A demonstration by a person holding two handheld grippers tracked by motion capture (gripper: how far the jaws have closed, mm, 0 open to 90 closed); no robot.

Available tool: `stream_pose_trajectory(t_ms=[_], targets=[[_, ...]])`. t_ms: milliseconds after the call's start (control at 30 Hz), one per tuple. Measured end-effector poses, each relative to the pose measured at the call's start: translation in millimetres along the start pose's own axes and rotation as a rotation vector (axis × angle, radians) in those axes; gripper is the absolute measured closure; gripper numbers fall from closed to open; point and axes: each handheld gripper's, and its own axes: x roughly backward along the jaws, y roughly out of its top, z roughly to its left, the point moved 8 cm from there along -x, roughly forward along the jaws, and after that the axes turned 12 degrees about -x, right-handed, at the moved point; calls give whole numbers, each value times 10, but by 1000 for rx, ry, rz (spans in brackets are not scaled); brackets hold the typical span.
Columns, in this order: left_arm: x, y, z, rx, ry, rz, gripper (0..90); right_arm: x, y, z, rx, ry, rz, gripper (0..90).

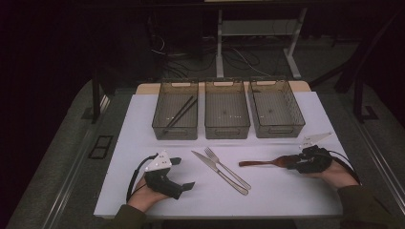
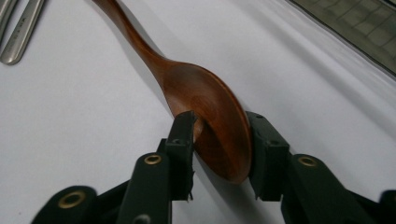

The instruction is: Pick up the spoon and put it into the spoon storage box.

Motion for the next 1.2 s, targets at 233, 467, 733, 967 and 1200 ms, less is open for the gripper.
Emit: stream_pose_trajectory(t_ms=[233,467,733,967,1200], targets=[[0,-1,-3,-3,-4,3,0,14,-19,3,10,14,8,746],[0,-2,-7,-5,-6,3,0,17,-27,10,2,34,16,788],[0,-1,-8,-6,-8,1,0,31,-11,-7,-24,25,6,798],[8,6,-1,3,-5,-5,0,71,36,-2,-50,43,-29,798],[7,3,0,10,4,2,0,112,100,31,-72,48,-71,798]])
